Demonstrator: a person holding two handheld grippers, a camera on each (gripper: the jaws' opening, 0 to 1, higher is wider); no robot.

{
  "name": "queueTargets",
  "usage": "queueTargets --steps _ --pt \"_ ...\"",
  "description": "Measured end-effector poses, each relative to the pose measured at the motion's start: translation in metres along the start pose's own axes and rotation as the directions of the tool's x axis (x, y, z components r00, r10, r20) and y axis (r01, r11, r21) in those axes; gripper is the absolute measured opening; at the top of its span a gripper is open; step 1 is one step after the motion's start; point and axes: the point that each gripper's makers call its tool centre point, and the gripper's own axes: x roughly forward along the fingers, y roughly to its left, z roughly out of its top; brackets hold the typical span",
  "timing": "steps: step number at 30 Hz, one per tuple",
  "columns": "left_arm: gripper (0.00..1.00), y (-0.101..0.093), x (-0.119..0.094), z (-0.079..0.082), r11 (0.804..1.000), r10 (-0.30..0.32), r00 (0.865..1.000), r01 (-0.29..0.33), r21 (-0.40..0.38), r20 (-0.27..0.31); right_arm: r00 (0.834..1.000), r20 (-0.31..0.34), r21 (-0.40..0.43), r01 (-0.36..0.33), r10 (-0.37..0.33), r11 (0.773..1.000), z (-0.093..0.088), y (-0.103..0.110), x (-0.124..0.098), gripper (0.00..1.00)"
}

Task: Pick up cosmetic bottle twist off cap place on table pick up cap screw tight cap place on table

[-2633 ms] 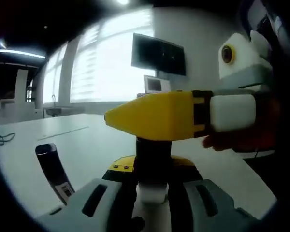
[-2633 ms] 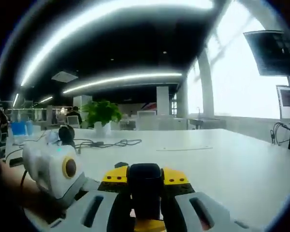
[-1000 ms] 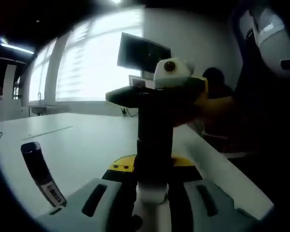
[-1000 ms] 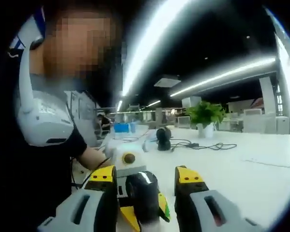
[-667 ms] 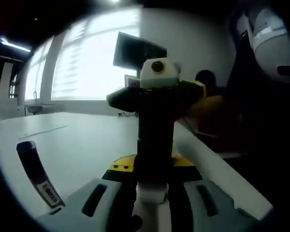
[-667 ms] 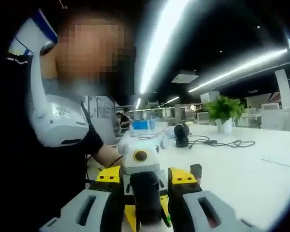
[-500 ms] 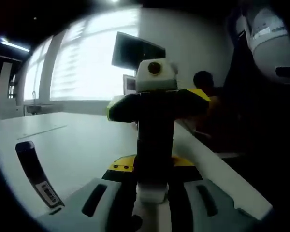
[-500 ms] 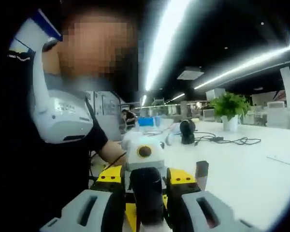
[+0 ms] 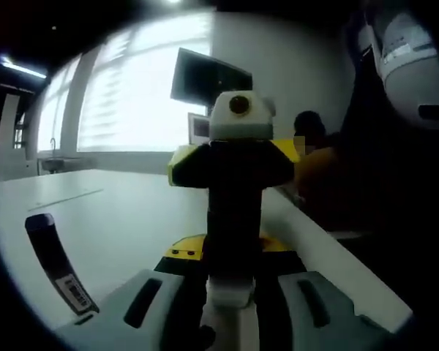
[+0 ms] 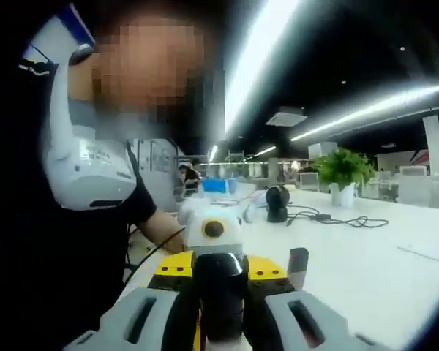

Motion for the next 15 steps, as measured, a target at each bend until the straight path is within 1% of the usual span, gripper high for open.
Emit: queueTargets --steps 5,9,15 --pt "0.14 0.003 0.0 0.0 1.0 0.015 1.0 -0.015 0.005 -0.001 0.999 0.004 -0.006 0.032 -0.032 0.999 0.0 -0.003 0.0 0.17" --pt "0.14 0.008 0.0 0.0 0.999 0.043 0.999 -0.043 0.008 0.0 0.998 0.003 -0.006 0.061 -0.061 0.998 0.0 -0.008 0.001 0.17" --pt "0.14 0.019 -0.001 0.001 0.995 0.103 0.995 -0.103 0.009 -0.001 0.991 -0.006 0.006 0.13 -0.13 0.991 0.0 -0.019 0.004 0.17"
